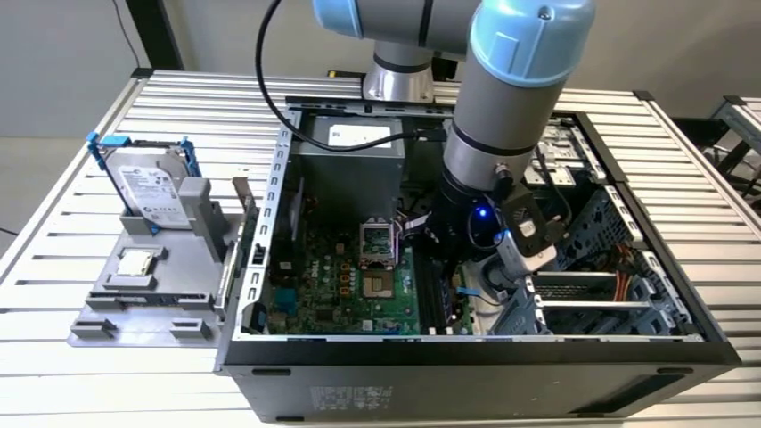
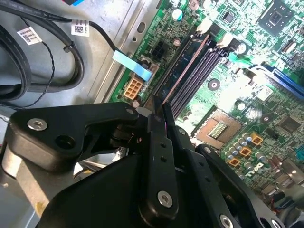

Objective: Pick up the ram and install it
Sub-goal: 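Insert the ram into the slot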

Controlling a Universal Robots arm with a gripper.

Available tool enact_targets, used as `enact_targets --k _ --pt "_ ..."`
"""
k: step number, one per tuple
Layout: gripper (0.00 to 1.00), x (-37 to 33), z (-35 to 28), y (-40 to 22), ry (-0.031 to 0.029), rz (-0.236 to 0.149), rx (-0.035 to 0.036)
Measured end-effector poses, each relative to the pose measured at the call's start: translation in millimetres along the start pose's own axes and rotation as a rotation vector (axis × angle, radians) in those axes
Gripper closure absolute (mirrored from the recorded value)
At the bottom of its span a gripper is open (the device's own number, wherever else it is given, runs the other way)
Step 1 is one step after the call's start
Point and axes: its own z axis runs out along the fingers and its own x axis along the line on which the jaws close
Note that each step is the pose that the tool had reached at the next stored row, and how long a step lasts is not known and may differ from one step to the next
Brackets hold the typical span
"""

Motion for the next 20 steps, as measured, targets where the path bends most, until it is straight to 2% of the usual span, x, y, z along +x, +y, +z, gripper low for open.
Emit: enact_targets --k 3,8,13,20 --pt "1.00 0.0 0.8 0.8 0.0000 0.000 0.0039" --pt "1.00 0.0 3.9 1.7 0.0001 0.000 0.0063" --pt "1.00 -0.2 8.7 2.9 0.0004 0.000 0.0078" --pt "1.00 -0.2 9.3 2.9 0.0002 0.000 0.0075"
